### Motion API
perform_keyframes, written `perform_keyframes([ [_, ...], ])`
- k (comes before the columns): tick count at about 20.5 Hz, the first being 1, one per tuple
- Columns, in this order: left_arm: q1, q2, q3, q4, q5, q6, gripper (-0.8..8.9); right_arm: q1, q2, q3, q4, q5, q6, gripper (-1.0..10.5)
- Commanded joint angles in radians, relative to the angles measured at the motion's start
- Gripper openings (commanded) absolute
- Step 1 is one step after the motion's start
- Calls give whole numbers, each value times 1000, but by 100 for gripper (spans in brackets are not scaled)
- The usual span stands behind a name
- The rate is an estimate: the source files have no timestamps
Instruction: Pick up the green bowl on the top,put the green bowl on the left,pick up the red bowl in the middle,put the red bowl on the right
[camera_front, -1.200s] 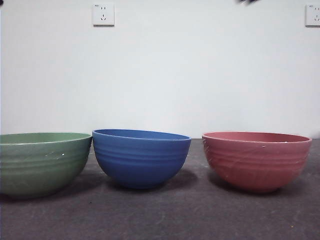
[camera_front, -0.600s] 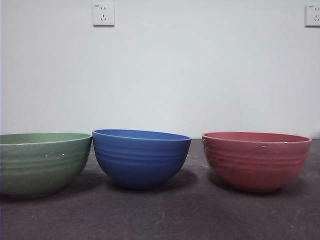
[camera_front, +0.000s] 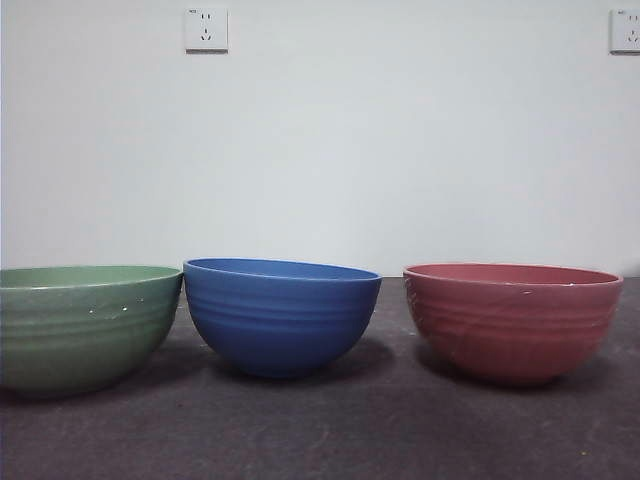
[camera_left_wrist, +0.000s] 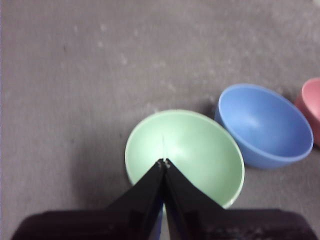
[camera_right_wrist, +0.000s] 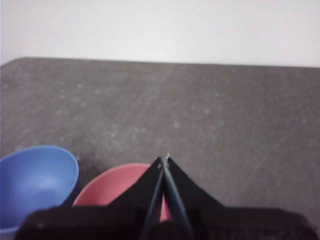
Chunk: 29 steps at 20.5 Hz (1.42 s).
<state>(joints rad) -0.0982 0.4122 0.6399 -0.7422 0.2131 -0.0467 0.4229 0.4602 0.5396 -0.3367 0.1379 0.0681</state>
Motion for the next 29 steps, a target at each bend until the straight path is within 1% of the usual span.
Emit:
perform_keyframes([
  [1,1,0,-7,-23,0,-10,-4,-3,-2,-7,-19,-1,11,2],
  [5,1,0,-7,-34,0,-10,-4,-3,-2,-7,-58,-1,11,2],
  [6,1,0,-5,-29,-13,22,-4,-3,-2,-7,-70,-1,11,2],
  [7,-1,-11,-5,-14,-56,83,-4,-3,-2,-7,-77,-1,11,2],
  [9,-1,-95,-6,3,-111,129,-4,-3,-2,-7,-90,-2,11,2],
  [11,0,-189,-33,128,-109,175,-4,-3,-2,-7,-98,0,11,2],
  [12,2,-235,-64,192,-109,203,-4,-3,-2,-7,-100,-1,11,2],
  [13,7,-277,-111,254,-109,212,-4,-3,-2,-7,-101,-1,11,2],
  [17,47,-385,-350,363,-108,198,-4,-3,-2,-7,-107,-1,11,2],
  [20,66,-410,-464,437,-109,149,-4,-3,-2,-7,-110,-1,11,2],
  [23,80,-410,-545,512,-108,104,-4,-3,-2,-7,-114,-1,11,2],
  [25,83,-410,-583,542,-109,90,-4,-3,-2,-7,-114,-2,11,2],
  [29,85,-410,-628,554,-111,72,-4,-3,-2,-7,-114,-1,11,2],
])
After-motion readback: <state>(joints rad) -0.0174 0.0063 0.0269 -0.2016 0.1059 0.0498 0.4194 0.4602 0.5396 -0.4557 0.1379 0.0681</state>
